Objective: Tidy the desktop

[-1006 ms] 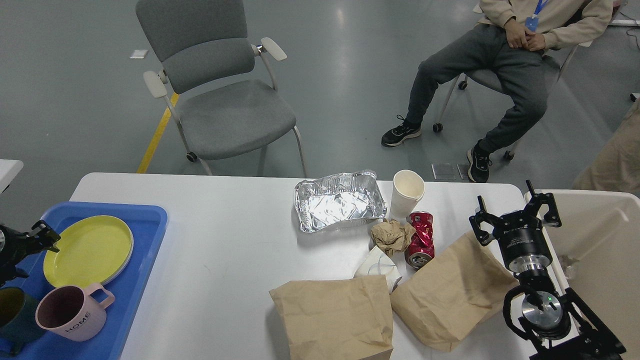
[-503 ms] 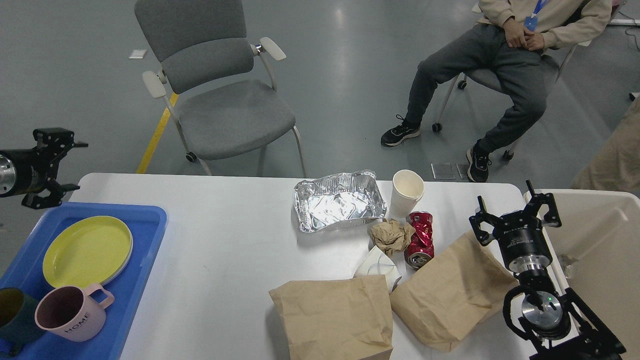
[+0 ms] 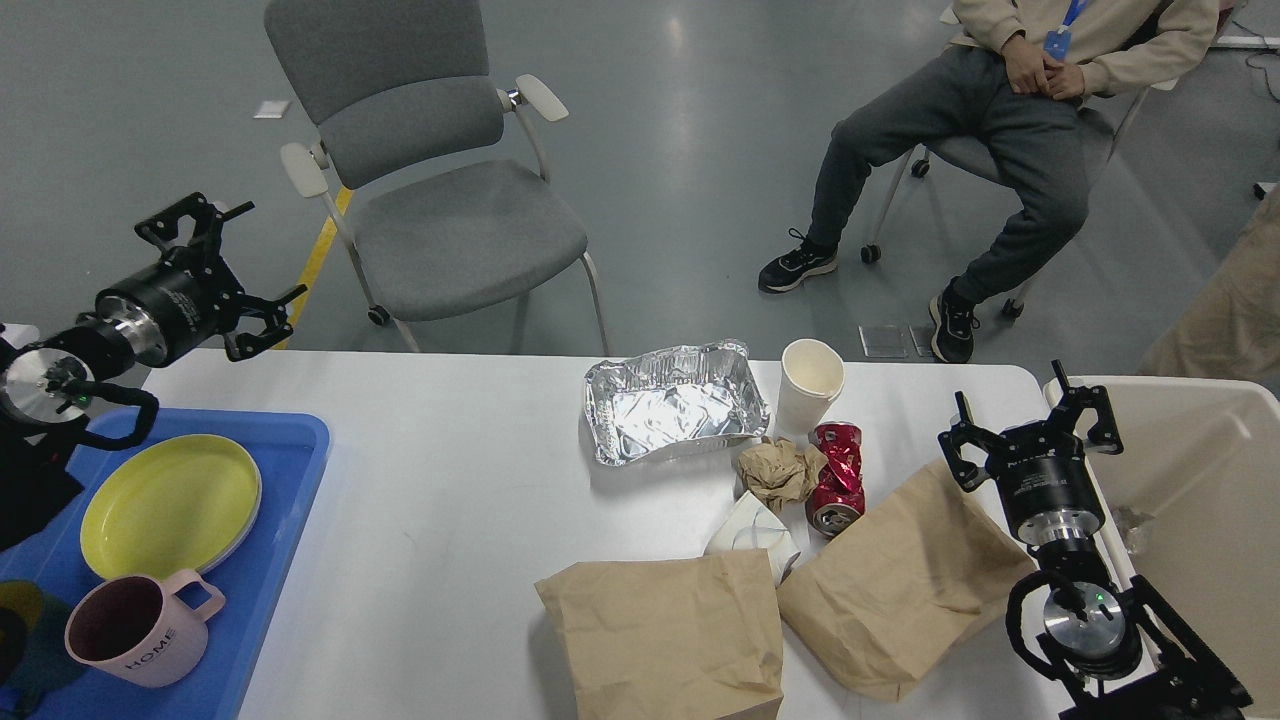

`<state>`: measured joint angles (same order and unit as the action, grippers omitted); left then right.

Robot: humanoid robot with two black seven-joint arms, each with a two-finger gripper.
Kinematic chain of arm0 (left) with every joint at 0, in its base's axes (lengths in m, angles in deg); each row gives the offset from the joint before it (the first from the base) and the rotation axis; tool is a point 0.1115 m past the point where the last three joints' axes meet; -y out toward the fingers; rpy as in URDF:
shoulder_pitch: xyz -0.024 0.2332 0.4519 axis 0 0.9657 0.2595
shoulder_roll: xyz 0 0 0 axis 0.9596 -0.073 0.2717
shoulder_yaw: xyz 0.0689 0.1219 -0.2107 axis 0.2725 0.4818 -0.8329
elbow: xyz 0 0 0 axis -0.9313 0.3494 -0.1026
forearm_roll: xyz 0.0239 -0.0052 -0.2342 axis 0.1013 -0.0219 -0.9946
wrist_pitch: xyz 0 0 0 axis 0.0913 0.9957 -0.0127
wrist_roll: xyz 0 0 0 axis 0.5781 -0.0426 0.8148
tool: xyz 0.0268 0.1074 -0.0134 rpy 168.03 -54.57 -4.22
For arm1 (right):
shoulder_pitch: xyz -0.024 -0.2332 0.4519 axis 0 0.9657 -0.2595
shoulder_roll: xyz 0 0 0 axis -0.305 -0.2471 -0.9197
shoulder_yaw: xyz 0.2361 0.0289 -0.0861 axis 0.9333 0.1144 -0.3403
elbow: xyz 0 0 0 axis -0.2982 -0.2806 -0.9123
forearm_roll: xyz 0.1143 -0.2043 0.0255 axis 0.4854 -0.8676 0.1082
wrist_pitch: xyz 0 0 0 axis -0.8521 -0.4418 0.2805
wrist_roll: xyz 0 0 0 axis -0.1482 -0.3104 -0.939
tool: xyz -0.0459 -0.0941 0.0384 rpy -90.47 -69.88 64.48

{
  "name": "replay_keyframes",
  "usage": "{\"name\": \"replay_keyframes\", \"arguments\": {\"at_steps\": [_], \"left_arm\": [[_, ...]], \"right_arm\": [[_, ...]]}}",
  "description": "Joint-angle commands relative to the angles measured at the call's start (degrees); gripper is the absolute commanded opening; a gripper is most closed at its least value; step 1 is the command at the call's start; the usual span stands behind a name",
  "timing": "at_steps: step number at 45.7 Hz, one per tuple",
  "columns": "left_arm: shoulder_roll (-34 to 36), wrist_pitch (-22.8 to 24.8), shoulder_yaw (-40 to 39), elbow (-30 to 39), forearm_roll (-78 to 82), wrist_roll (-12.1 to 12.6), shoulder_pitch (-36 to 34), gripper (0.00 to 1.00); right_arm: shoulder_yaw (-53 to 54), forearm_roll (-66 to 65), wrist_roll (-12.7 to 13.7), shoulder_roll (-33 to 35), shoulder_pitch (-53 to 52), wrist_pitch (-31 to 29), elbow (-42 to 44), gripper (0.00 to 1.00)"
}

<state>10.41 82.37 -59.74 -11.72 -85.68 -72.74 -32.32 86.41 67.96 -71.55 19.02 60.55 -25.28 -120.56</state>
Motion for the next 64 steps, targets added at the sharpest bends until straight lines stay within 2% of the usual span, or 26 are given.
{"name": "replay_keyframes", "arguments": {"at_steps": [1,8,11,13,19,23,26,32,41,51,64], "left_arm": [[0.21,-3.54,-7.66,10.96,0.1,-2.14,7.16,0.96],[2.05,-11.28,-17.5,31.88,4.92,-8.11,20.25,0.96],[0.31,-12.16,-24.08,38.47,12.46,-8.56,26.92,0.96],[-1.98,-12.43,-27.69,40.25,16.43,-8.47,30.18,0.96],[-9.54,-12.17,-36.14,40.52,22.6,-7.94,34.68,0.96],[-11.48,-11.81,-37.55,40.52,24.36,-7.94,37.49,0.96],[-12.36,-11.81,-38.34,40.25,24.8,-8.82,37.76,0.96],[-15.26,-11.81,-41.59,39.99,24.89,-8.74,38.46,0.96],[-16.05,-8.92,-43.26,34.55,24.62,-8.21,38.46,0.96],[-15.97,-7.77,-42.83,34.45,24.8,-8.12,38.81,0.96],[-15.35,-5.57,-43.26,34.28,23.92,-11.1,41.01,0.96]], "right_arm": [[-0.03,0.0,0.0,0.0,0.0,0.0,-0.01,1.0],[-0.03,0.0,0.0,0.0,0.0,0.0,-0.01,1.0],[-0.03,0.0,0.0,0.0,0.0,0.0,-0.01,1.0],[0.05,0.0,0.0,0.0,0.0,0.0,-0.01,1.0],[-0.03,0.0,0.0,0.0,0.0,0.0,-0.01,1.0],[-0.03,0.0,0.0,0.0,0.0,0.0,-0.01,1.0],[-0.03,0.0,0.0,0.09,0.0,0.0,-0.01,1.0],[0.05,0.0,0.0,0.0,0.0,0.0,-0.01,1.0],[-0.03,0.0,0.0,0.09,0.0,0.0,-0.09,1.0],[0.05,0.0,0.0,0.09,0.0,0.0,-0.09,1.0],[-0.03,0.0,0.0,0.09,0.0,0.0,-0.09,1.0]]}}
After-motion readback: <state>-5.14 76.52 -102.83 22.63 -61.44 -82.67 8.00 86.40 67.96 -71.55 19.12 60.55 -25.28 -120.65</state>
